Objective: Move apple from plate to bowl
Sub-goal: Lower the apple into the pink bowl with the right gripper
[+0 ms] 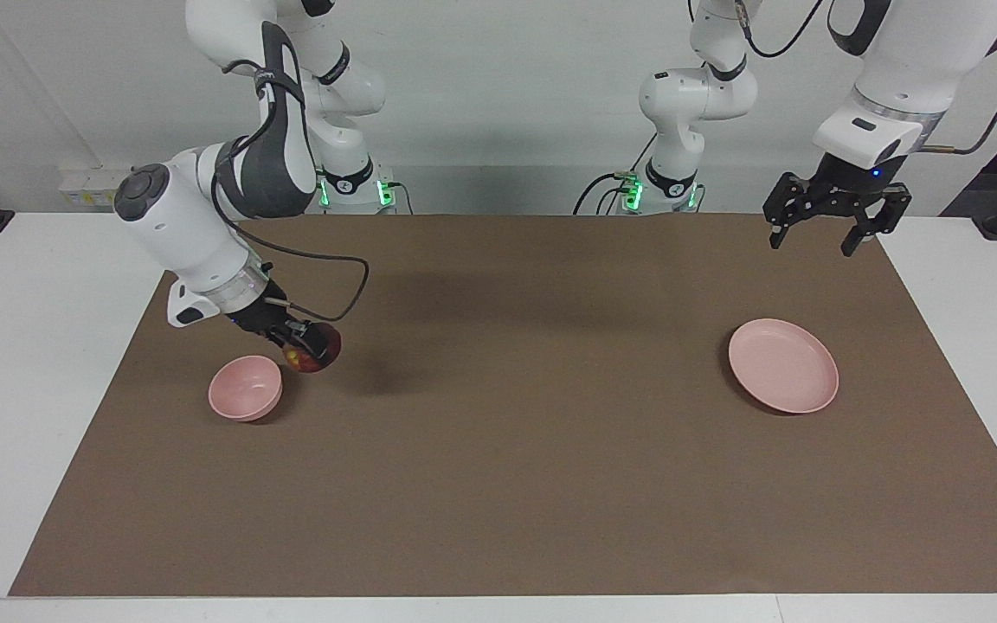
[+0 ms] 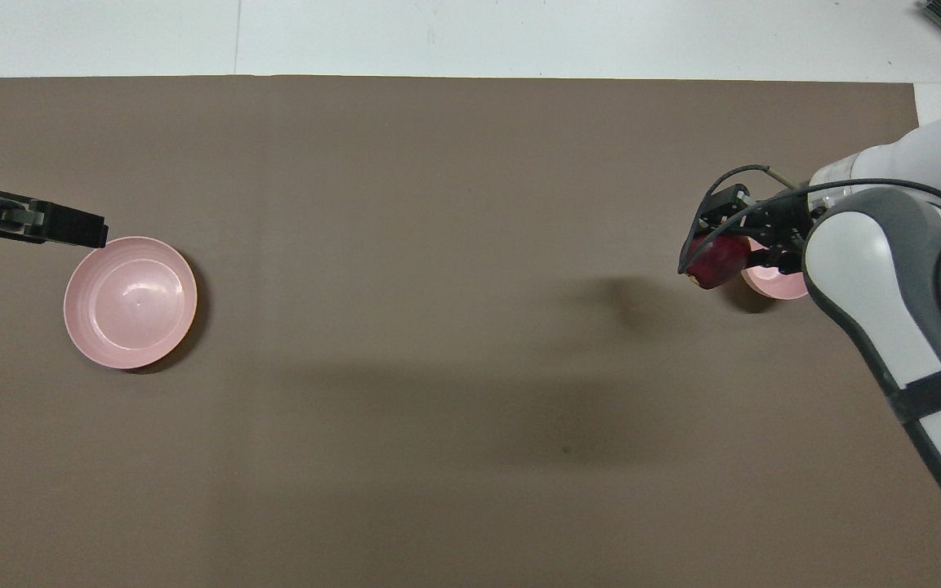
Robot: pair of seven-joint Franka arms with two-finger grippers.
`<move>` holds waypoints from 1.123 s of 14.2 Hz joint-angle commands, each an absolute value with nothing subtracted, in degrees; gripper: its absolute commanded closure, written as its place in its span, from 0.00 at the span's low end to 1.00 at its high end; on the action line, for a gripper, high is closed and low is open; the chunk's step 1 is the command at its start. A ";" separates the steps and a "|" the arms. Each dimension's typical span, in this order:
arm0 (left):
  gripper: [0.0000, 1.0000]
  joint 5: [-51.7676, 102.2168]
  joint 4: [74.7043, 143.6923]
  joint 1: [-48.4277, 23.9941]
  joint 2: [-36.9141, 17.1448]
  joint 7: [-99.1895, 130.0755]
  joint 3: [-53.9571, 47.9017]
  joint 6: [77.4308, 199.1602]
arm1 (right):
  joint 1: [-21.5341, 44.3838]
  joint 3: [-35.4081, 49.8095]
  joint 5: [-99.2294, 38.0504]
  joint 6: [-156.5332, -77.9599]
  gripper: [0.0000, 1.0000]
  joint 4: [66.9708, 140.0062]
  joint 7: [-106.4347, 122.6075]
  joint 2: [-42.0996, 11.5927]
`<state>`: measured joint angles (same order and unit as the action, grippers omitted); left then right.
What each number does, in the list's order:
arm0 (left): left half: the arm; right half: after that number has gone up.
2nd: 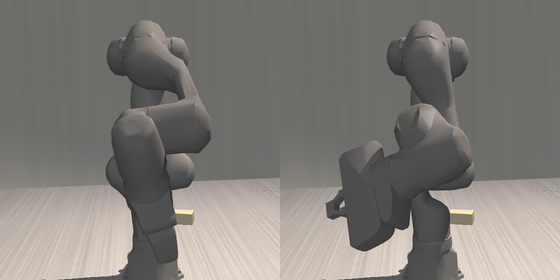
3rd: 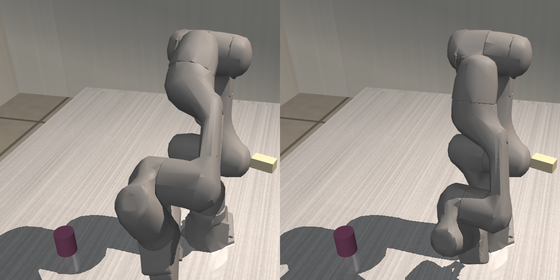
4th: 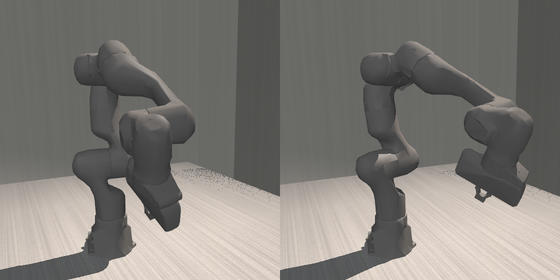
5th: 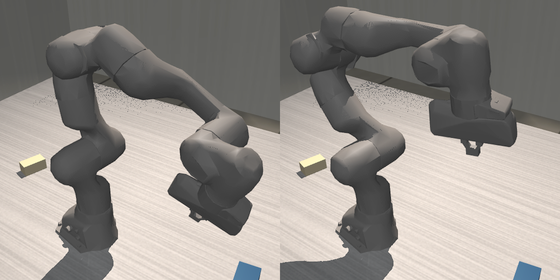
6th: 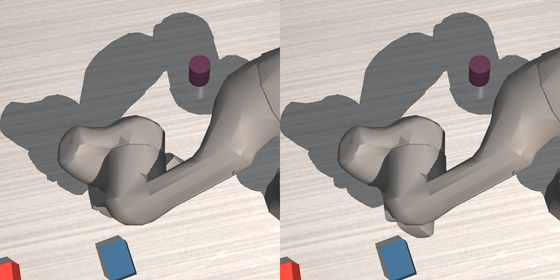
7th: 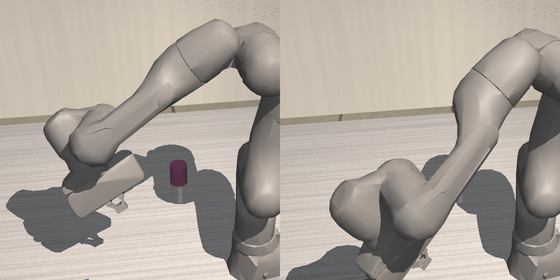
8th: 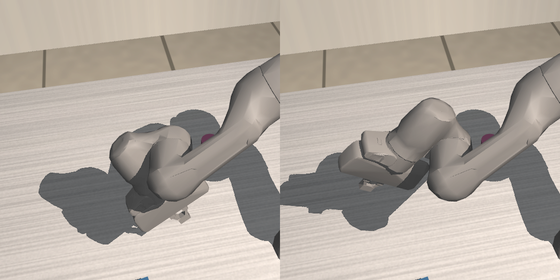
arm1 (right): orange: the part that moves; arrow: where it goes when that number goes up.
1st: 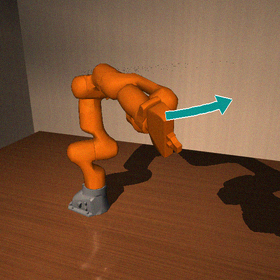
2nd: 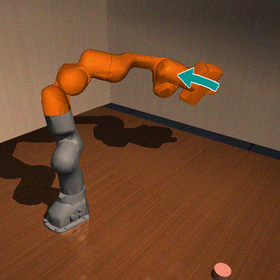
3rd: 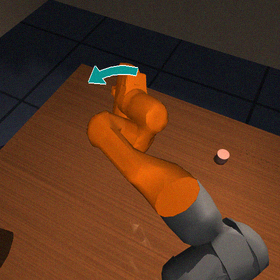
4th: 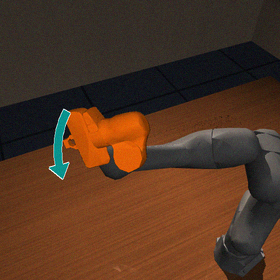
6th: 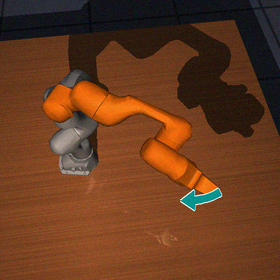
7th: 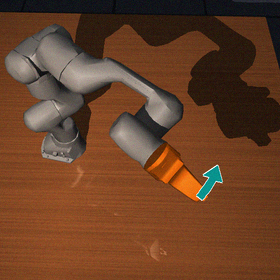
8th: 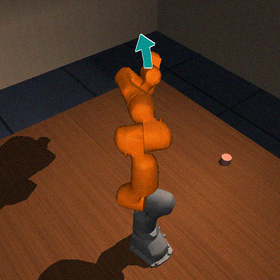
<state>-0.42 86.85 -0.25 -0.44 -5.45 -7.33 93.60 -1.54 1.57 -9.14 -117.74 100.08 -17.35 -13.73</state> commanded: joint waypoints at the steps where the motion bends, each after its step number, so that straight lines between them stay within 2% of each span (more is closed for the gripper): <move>1: 0.00 -1.23 86.31 0.26 0.09 -6.59 -6.77 92.02 | -2.81 2.02 -5.89 -120.93 1.00 98.96 -9.95 -15.20; 4: 0.00 -1.14 86.31 0.01 0.09 -8.51 -4.85 90.36 | -4.04 2.02 -0.37 -126.28 1.00 100.63 -6.16 -15.12; 8: 0.00 -0.35 86.31 -3.16 0.17 -12.04 0.61 87.64 | -8.34 2.11 0.88 -126.65 1.00 104.14 -0.62 -14.59; 16: 0.00 -0.35 86.40 -4.13 1.67 -14.59 3.08 85.00 | -8.88 2.11 0.70 -136.05 1.00 113.82 -2.90 -15.82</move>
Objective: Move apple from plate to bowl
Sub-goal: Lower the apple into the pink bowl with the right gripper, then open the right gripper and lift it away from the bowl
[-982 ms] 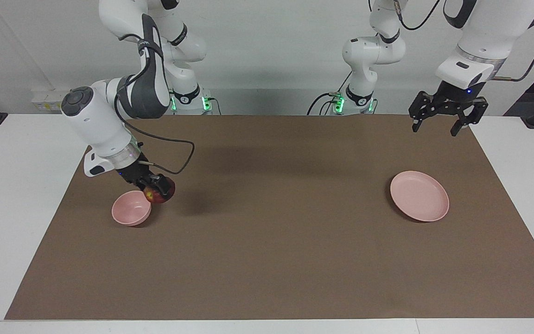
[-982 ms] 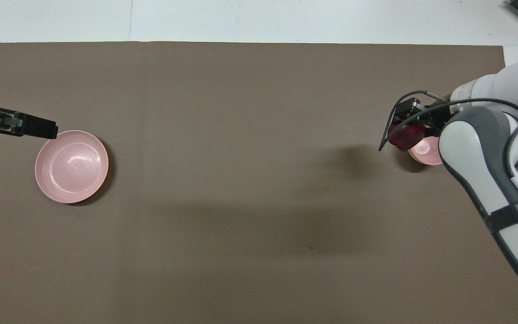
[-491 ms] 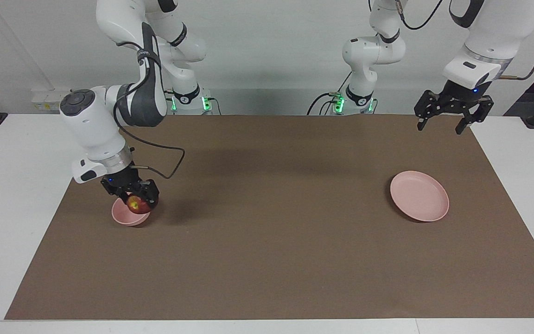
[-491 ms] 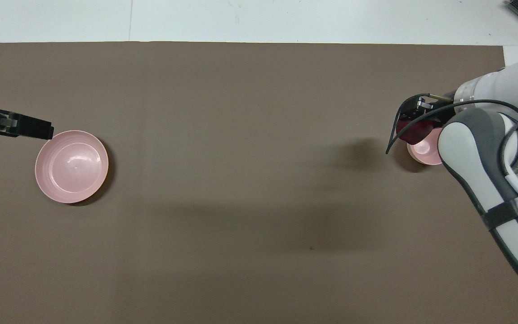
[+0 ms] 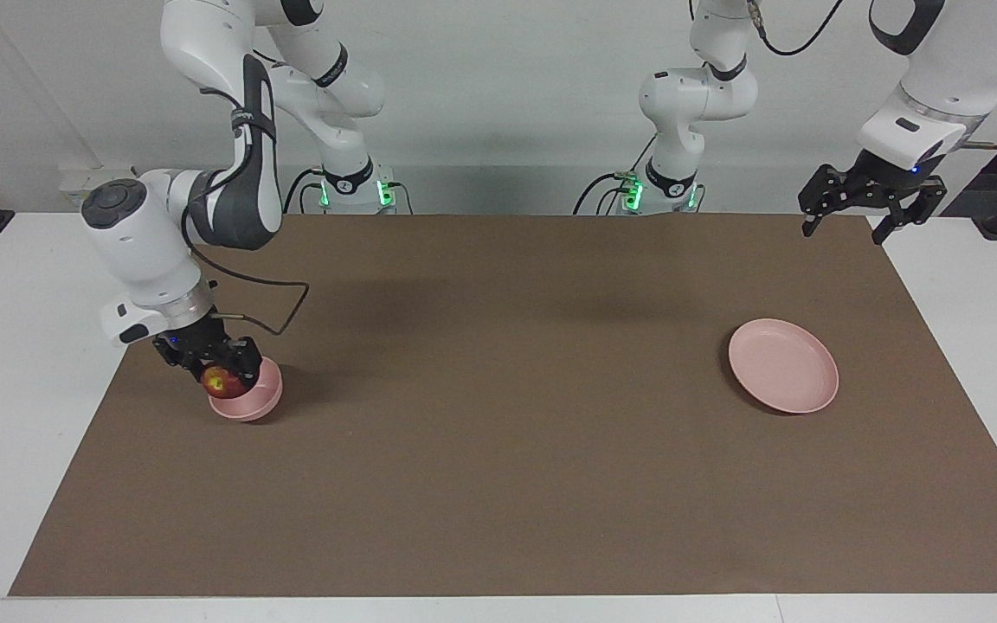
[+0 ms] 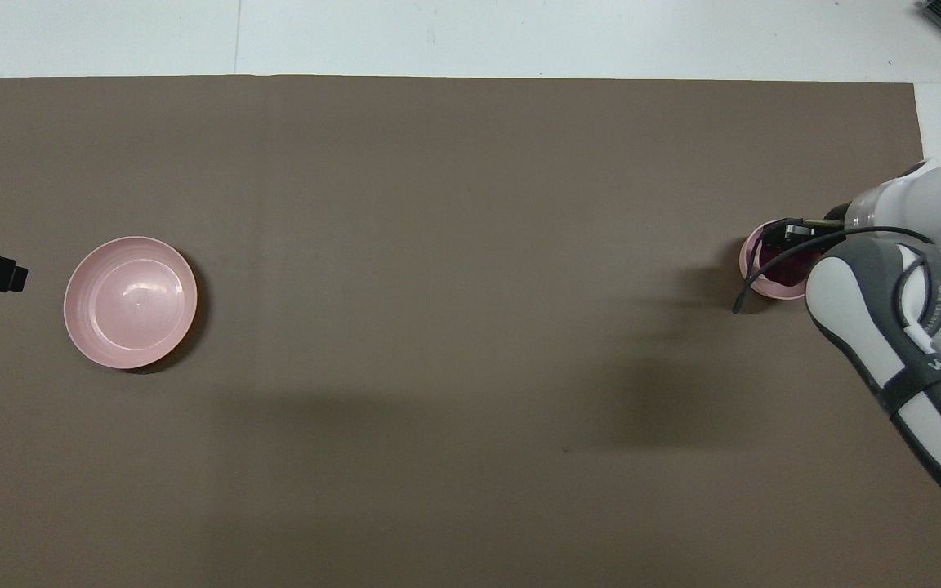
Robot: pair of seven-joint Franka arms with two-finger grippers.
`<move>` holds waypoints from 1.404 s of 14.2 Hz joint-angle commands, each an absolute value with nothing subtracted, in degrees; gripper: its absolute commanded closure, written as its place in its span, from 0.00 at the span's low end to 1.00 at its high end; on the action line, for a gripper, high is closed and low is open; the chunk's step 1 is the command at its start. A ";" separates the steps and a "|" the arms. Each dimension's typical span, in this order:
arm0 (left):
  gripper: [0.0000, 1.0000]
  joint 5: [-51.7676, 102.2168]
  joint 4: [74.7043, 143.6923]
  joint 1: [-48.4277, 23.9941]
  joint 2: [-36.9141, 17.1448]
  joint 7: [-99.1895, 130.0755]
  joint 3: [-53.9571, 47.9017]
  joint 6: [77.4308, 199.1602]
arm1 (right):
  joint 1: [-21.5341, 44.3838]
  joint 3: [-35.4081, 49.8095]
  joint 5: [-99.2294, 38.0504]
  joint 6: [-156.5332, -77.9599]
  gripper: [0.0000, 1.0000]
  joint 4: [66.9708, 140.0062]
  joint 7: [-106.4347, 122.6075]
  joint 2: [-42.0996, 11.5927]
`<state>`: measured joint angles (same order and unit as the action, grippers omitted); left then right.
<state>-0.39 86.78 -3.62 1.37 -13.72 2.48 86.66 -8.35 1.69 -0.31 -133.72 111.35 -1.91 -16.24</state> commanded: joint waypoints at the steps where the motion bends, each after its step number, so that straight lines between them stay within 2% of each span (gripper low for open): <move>1: 0.00 -0.26 86.22 -4.13 1.58 -14.50 3.08 84.03 | -8.96 2.11 0.70 -135.97 0.93 113.47 -2.81 -15.99; 2: 0.00 -0.18 86.13 -4.13 1.32 -14.50 2.90 82.54 | -8.96 2.11 0.70 -135.88 0.04 112.86 -3.51 -16.34; 3: 0.00 -0.09 85.00 -4.13 0.88 -14.41 2.99 81.40 | -8.96 2.11 0.62 -135.88 0.00 112.24 -3.52 -16.43; 7: 0.00 1.84 80.86 -3.96 -0.35 -13.80 2.90 78.58 | -8.88 2.11 1.05 -131.15 0.00 106.80 -1.15 -16.26; 13: 0.00 2.02 81.12 -4.22 -0.09 -10.29 3.08 79.36 | -8.09 2.90 6.68 -111.93 0.00 96.61 1.15 -14.42; 15: 0.00 2.46 81.47 -4.22 0.52 -10.19 3.08 79.89 | -8.09 3.16 6.07 -105.41 0.00 95.10 0.88 -11.71; 20: 0.00 2.37 81.74 -4.48 0.70 -10.28 3.08 79.63 | -8.00 3.60 2.12 -95.29 0.00 94.57 -0.17 -3.88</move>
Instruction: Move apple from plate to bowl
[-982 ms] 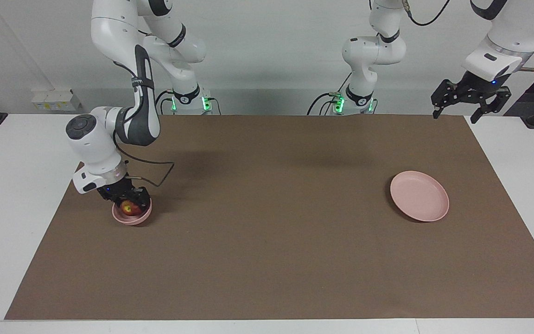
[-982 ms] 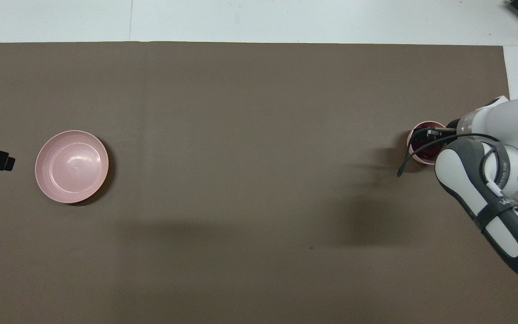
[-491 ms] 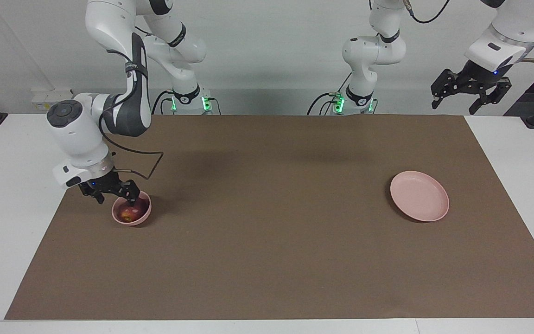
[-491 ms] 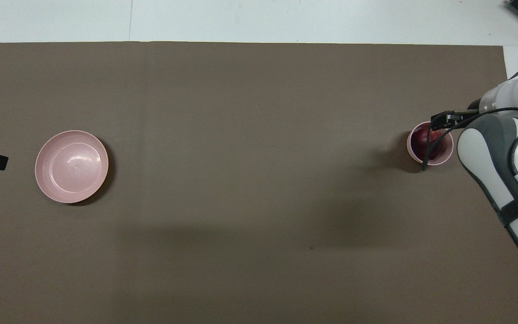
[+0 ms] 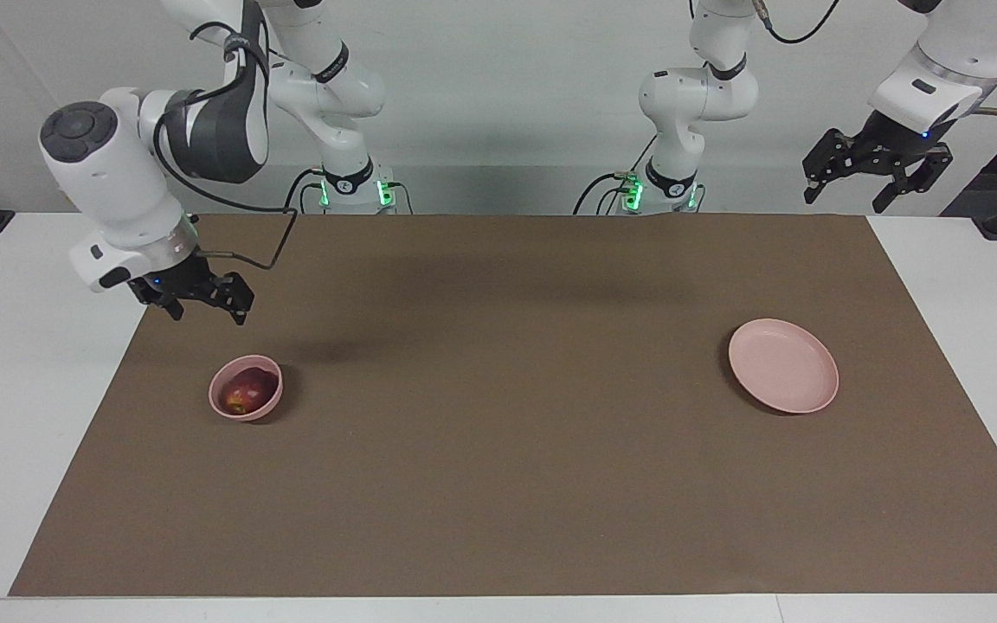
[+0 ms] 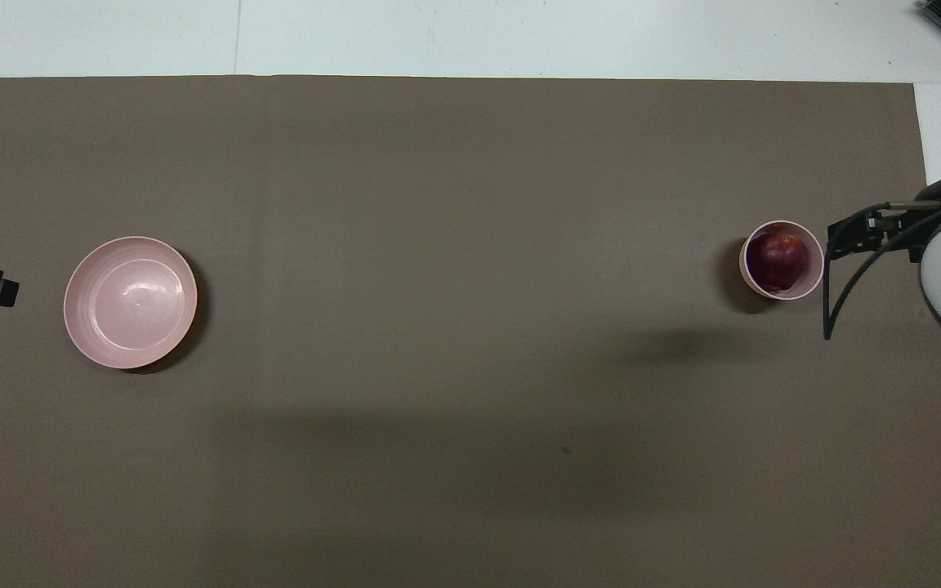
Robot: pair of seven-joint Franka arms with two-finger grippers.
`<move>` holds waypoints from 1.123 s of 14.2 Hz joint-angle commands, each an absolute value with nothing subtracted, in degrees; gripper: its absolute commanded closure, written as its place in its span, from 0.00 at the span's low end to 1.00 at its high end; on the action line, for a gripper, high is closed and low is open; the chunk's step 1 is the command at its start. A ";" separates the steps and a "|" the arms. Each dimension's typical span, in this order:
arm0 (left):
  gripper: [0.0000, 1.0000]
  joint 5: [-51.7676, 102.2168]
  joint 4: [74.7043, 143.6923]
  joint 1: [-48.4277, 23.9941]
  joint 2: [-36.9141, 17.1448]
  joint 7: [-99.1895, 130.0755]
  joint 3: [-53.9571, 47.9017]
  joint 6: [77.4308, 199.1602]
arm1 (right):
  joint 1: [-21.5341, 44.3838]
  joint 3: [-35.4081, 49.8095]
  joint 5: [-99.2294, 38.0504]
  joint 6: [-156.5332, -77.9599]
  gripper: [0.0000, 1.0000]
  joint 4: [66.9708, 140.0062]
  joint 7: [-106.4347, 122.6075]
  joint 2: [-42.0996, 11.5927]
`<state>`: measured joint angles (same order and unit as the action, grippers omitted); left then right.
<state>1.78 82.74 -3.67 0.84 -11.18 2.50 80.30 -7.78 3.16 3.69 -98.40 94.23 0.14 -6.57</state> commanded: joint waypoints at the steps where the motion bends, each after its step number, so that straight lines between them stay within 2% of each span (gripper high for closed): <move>1: 0.00 2.46 81.74 -4.48 0.70 -10.20 3.08 79.63 | -8.00 3.69 0.02 -93.27 0.00 94.22 -1.65 -3.17; 6: 0.00 2.46 81.74 -4.57 0.70 -10.46 3.08 79.89 | -8.17 3.69 0.35 -86.41 0.00 88.86 -2.64 -3.86; 16: 0.00 2.37 81.74 -4.57 0.70 -10.55 3.08 79.89 | -8.18 3.69 0.08 -87.36 0.00 89.12 -1.76 -3.51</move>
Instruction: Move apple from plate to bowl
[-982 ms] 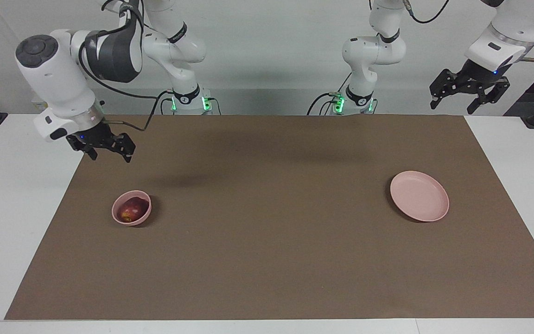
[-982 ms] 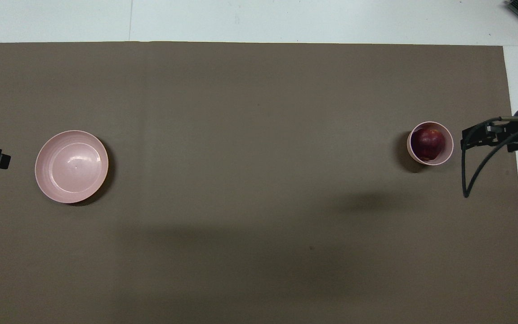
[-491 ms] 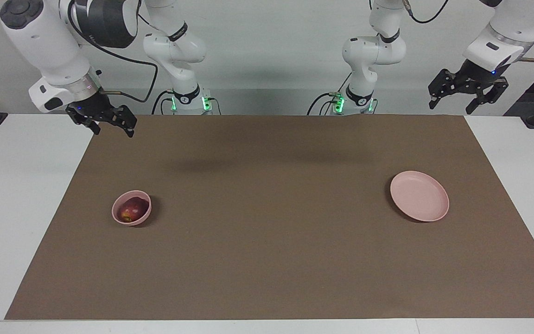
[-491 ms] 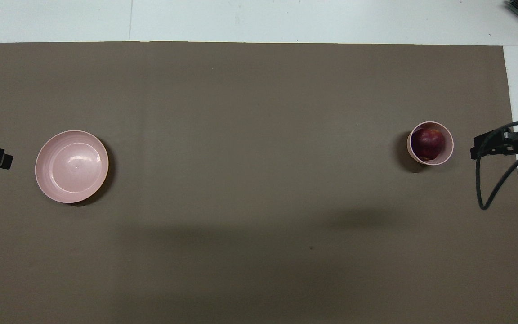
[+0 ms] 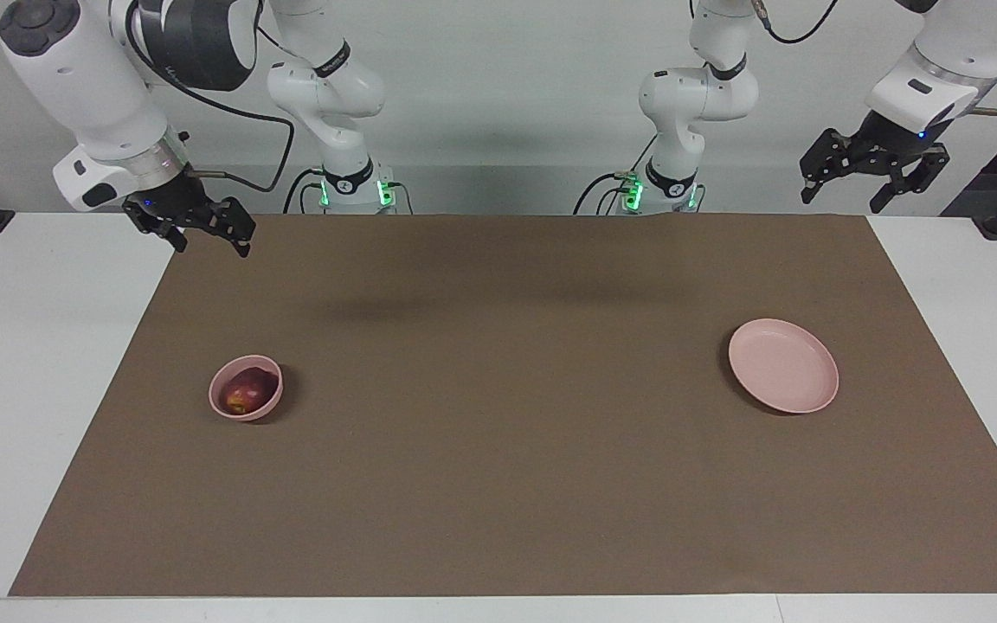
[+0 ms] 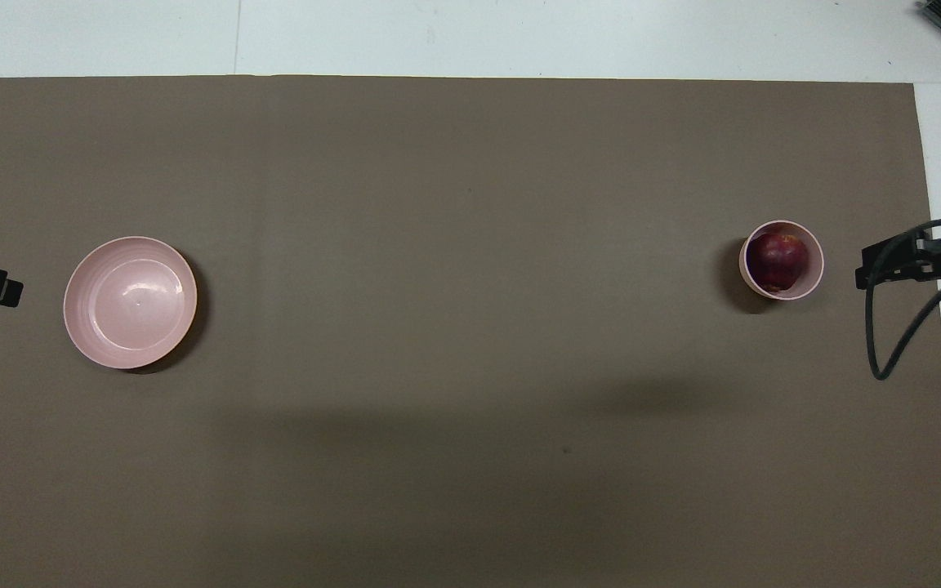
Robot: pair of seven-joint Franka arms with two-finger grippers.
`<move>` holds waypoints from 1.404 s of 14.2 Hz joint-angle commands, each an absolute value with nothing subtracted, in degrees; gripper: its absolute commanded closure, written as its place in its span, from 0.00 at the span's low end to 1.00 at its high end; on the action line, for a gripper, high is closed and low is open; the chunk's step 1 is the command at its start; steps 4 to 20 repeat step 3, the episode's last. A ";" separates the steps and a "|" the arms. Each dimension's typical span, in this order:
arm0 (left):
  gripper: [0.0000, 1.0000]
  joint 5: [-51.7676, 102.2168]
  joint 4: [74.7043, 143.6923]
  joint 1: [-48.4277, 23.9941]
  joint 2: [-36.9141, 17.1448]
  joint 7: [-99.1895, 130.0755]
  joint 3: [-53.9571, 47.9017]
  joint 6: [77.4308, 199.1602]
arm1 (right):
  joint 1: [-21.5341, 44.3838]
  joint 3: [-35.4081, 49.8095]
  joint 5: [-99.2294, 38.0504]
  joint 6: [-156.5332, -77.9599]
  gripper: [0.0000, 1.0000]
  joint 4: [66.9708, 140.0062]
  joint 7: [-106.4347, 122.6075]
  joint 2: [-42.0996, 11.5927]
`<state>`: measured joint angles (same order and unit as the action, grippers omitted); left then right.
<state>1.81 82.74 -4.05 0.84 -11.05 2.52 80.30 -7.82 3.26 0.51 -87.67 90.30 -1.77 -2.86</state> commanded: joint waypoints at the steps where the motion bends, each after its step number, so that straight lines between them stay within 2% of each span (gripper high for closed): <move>1: 0.00 2.37 81.74 -4.48 0.70 -10.55 3.08 79.89 | -8.17 3.69 0.17 -87.45 0.00 89.12 -1.67 -3.52; 20: 0.00 2.37 81.74 -4.31 0.70 -10.72 3.08 79.98 | -8.70 3.60 -0.26 -87.45 0.00 89.12 -1.76 -3.52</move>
